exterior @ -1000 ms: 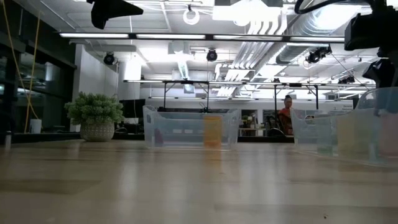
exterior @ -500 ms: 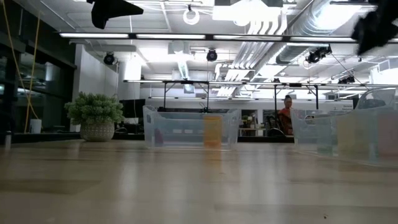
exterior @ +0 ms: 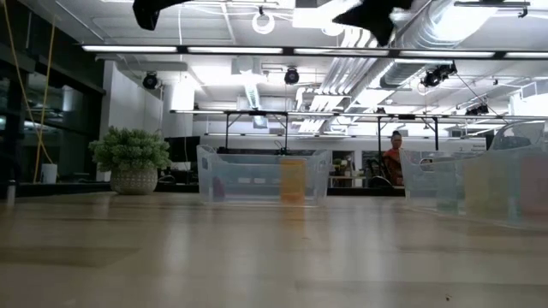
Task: Pick and place medicine bottles into bin by pill shape (circle, oval)
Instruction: Return to Home Position
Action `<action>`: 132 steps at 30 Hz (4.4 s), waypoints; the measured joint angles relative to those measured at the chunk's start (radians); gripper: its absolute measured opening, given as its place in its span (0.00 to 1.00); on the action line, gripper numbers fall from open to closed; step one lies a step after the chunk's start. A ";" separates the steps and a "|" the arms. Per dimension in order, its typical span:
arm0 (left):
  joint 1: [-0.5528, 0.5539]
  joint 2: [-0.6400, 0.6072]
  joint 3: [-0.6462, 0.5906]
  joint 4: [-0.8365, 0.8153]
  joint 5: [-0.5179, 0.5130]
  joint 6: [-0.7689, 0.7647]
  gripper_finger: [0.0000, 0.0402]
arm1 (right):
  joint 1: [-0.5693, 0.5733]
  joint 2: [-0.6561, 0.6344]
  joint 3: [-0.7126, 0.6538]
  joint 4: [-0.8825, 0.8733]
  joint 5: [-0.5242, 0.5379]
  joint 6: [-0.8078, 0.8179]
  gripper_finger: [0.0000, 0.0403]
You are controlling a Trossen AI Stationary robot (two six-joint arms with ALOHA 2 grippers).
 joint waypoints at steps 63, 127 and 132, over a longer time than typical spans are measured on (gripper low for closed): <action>0.151 -0.823 -0.652 0.086 0.312 -0.006 0.00 | -0.151 0.106 -0.001 0.483 -0.307 0.140 0.00; 0.151 -0.820 -0.652 -0.030 0.307 -0.039 0.01 | -0.151 -1.104 -0.825 0.068 -0.177 -0.097 0.00; 0.151 -0.820 -0.652 -0.030 0.307 -0.039 0.01 | -0.151 -1.104 -0.825 0.067 -0.177 -0.032 0.00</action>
